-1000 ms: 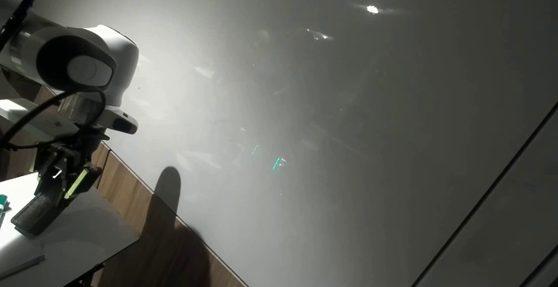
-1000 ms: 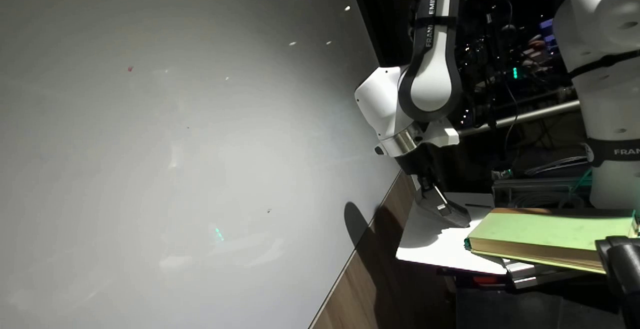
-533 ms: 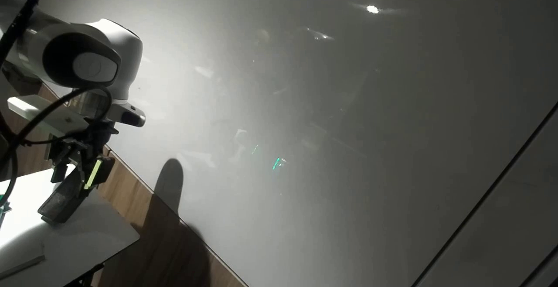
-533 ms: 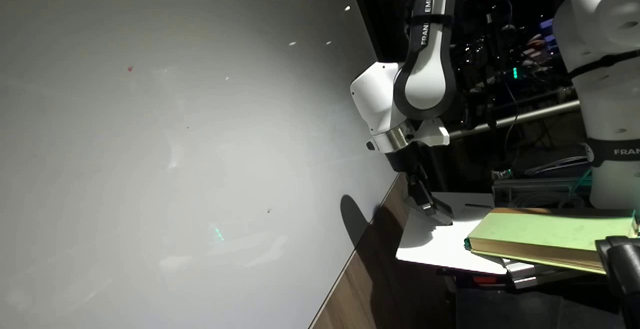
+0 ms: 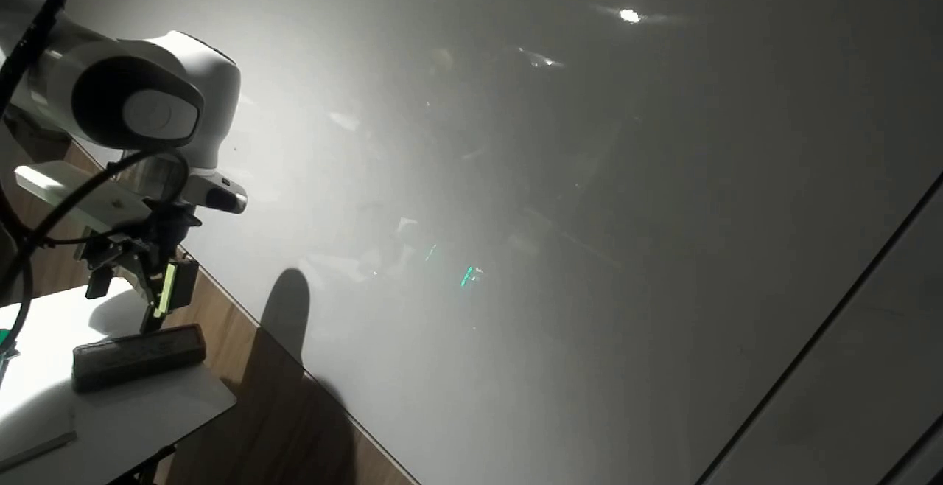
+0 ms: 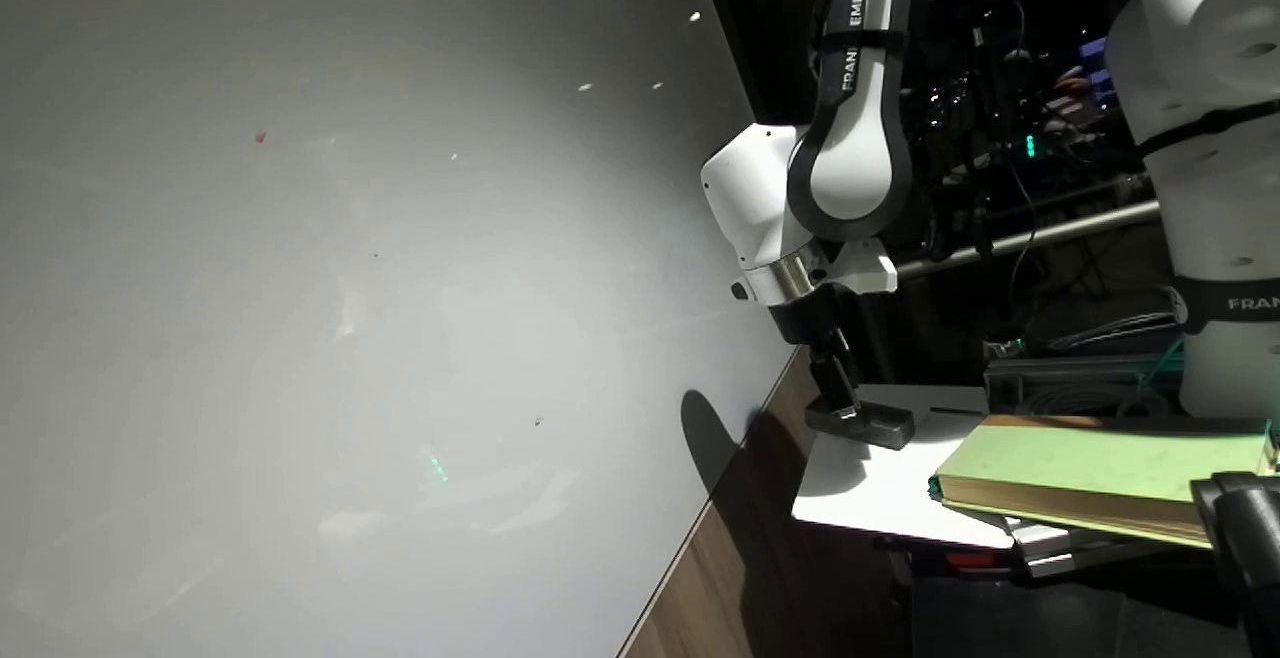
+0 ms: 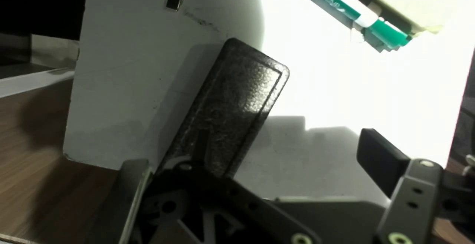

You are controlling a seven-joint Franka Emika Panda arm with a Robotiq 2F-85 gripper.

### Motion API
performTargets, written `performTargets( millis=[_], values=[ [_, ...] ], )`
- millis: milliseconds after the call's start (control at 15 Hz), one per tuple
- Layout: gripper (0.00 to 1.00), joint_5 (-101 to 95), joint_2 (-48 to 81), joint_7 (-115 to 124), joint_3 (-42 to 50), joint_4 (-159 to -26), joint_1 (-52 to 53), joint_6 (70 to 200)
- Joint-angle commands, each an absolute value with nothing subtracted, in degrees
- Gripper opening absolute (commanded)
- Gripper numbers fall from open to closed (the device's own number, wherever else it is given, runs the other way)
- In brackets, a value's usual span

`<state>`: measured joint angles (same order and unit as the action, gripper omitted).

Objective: Use the duster to erase the writings on the whiteboard

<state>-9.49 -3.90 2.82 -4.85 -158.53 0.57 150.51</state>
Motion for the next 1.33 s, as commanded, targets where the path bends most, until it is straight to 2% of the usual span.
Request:
performTargets(
  millis=[0, 267, 533, 933, 1200, 1267],
  values=[
    [1.0, -7.5, -4.95, 1.94, -4.39, -158.5, 1.74, 150.79],
    [1.0, -1.3, -10.19, -3.42, -4.46, -157.92, 3.68, 149.1],
    [1.0, -4.17, -18.66, -3.75, -5.45, -160.05, 5.07, 148.26],
    [1.0, -4.37, -28.72, -5.79, -5.96, -157.26, 7.87, 129.47],
    [1.0, -0.45, -40.84, -9.85, -3.56, -159.92, 10.74, 116.89],
    [1.0, -2.66, -33.03, -6.74, -5.54, -156.91, 9.33, 121.47]
  ],
)
